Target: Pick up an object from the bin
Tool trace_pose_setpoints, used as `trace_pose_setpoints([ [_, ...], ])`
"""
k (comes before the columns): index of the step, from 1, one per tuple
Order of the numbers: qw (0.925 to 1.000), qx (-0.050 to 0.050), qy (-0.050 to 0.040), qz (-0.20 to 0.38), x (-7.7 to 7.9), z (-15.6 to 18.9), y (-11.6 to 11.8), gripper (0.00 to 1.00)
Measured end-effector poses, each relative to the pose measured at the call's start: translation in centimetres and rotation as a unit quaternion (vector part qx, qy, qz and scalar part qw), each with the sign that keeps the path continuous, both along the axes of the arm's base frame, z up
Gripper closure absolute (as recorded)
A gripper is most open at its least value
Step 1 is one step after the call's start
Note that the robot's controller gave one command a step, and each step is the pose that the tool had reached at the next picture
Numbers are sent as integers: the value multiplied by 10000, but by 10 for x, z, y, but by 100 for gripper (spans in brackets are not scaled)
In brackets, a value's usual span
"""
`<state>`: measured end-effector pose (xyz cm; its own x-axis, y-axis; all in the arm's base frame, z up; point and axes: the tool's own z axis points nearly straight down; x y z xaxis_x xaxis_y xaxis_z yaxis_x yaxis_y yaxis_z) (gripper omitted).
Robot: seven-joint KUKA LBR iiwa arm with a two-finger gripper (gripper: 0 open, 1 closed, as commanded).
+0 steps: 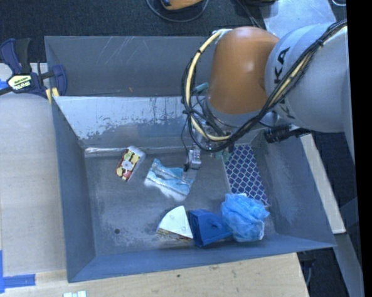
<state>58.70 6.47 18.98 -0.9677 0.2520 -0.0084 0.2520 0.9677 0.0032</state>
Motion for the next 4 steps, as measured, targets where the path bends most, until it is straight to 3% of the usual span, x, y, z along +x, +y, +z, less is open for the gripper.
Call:
trace_pose_setpoints([
  [1,10000,0,0,3,0,0,0,0],
  [2,9990,-6,28,444,-11,-97,11,0],
  [3,9993,-2,-26,372,4,-108,15,100],
  [4,9993,-1,-26,370,4,-108,15,100],
])
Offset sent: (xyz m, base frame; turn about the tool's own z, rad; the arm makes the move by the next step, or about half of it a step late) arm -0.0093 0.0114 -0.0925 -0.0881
